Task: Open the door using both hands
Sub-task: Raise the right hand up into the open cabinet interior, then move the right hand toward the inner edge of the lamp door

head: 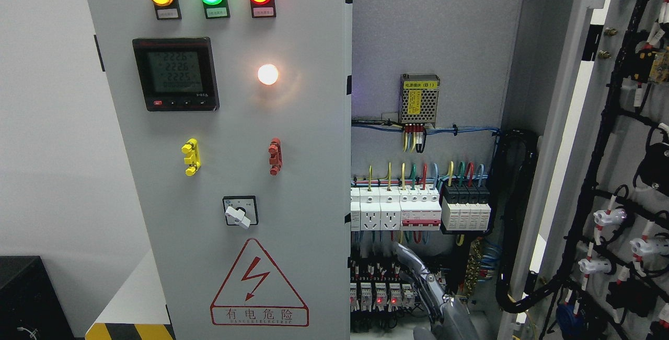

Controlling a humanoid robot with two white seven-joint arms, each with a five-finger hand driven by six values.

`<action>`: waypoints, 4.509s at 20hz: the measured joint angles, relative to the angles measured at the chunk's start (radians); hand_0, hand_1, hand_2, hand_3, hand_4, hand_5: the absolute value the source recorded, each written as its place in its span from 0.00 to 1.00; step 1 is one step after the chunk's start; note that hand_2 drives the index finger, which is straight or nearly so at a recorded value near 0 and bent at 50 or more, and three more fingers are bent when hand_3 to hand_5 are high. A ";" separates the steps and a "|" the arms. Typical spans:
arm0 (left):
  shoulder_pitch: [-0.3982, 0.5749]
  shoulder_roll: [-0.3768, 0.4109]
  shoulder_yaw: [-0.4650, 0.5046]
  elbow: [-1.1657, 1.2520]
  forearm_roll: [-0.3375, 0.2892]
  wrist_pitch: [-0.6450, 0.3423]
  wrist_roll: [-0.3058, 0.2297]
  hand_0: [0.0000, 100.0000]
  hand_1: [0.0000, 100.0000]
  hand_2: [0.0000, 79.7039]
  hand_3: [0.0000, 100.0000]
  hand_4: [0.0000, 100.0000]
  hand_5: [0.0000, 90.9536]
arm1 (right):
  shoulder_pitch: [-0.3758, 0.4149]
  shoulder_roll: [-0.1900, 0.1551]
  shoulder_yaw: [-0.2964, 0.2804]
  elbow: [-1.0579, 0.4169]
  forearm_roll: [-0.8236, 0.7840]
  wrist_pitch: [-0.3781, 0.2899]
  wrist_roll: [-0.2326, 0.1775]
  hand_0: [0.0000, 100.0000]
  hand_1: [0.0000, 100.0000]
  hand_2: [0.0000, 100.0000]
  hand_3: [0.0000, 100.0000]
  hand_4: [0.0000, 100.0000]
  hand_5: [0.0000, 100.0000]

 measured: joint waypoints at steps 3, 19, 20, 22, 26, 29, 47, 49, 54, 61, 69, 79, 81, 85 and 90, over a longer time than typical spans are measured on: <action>-0.005 0.003 -0.025 0.003 0.008 0.007 0.025 0.12 0.56 0.00 0.00 0.00 0.00 | -0.063 0.002 0.003 0.029 -0.076 0.058 0.002 0.10 0.13 0.00 0.00 0.00 0.00; -0.033 0.001 -0.148 0.003 0.018 0.008 0.046 0.12 0.56 0.00 0.00 0.00 0.00 | -0.310 0.012 0.012 0.231 -0.175 0.183 0.056 0.10 0.13 0.00 0.00 0.00 0.00; -0.035 -0.001 -0.151 0.003 0.018 0.007 0.046 0.12 0.56 0.00 0.00 0.00 0.00 | -0.319 0.012 0.012 0.244 -0.177 0.185 0.061 0.10 0.13 0.00 0.00 0.00 0.00; -0.040 -0.004 -0.157 0.005 0.019 0.006 0.043 0.12 0.56 0.00 0.00 0.00 0.00 | -0.336 0.012 0.011 0.269 -0.179 0.185 0.068 0.10 0.13 0.00 0.00 0.00 0.00; -0.049 -0.009 -0.168 0.007 0.019 0.005 0.041 0.12 0.56 0.00 0.00 0.00 0.00 | -0.373 0.010 0.007 0.314 -0.182 0.185 0.070 0.10 0.13 0.00 0.00 0.00 0.00; -0.060 -0.011 -0.187 0.008 0.018 0.005 0.040 0.12 0.56 0.00 0.00 0.00 0.00 | -0.396 0.009 0.003 0.342 -0.182 0.189 0.071 0.10 0.13 0.00 0.00 0.00 0.00; -0.088 -0.049 -0.307 0.011 0.019 0.011 0.039 0.12 0.56 0.00 0.00 0.00 0.00 | -0.477 0.013 0.003 0.431 -0.248 0.212 0.075 0.10 0.13 0.00 0.00 0.00 0.00; -0.088 -0.053 -0.311 0.011 0.018 0.012 0.039 0.12 0.56 0.00 0.00 0.00 0.00 | -0.485 0.014 0.003 0.438 -0.254 0.214 0.075 0.10 0.13 0.00 0.00 0.00 0.00; -0.090 -0.060 -0.317 0.011 0.002 0.016 0.039 0.12 0.56 0.00 0.00 0.00 0.00 | -0.501 0.014 0.005 0.451 -0.262 0.214 0.106 0.10 0.13 0.00 0.00 0.00 0.00; -0.091 -0.066 -0.303 0.012 -0.044 0.042 0.036 0.12 0.56 0.00 0.00 0.00 0.00 | -0.527 0.016 0.006 0.472 -0.278 0.241 0.122 0.10 0.13 0.00 0.00 0.00 0.00; -0.092 -0.069 -0.271 0.012 -0.095 0.053 0.039 0.12 0.56 0.00 0.00 0.00 0.00 | -0.547 0.016 0.007 0.487 -0.333 0.254 0.153 0.10 0.13 0.00 0.00 0.00 0.00; -0.092 -0.071 -0.254 0.012 -0.103 0.054 0.039 0.12 0.56 0.00 0.00 0.00 0.00 | -0.574 0.015 0.009 0.496 -0.394 0.313 0.193 0.10 0.13 0.00 0.00 0.00 0.00; -0.092 -0.071 -0.252 0.012 -0.104 0.052 0.039 0.12 0.56 0.00 0.00 0.00 0.00 | -0.578 0.015 0.009 0.497 -0.403 0.315 0.205 0.10 0.13 0.00 0.00 0.00 0.00; -0.092 -0.071 -0.250 0.012 -0.108 0.050 0.040 0.12 0.56 0.00 0.00 0.00 0.00 | -0.584 0.014 0.009 0.499 -0.423 0.317 0.215 0.10 0.13 0.00 0.00 0.00 0.00; -0.114 -0.072 -0.252 0.012 -0.111 0.046 0.045 0.12 0.56 0.00 0.00 0.00 0.00 | -0.592 0.012 0.007 0.504 -0.446 0.317 0.222 0.10 0.13 0.00 0.00 0.00 0.00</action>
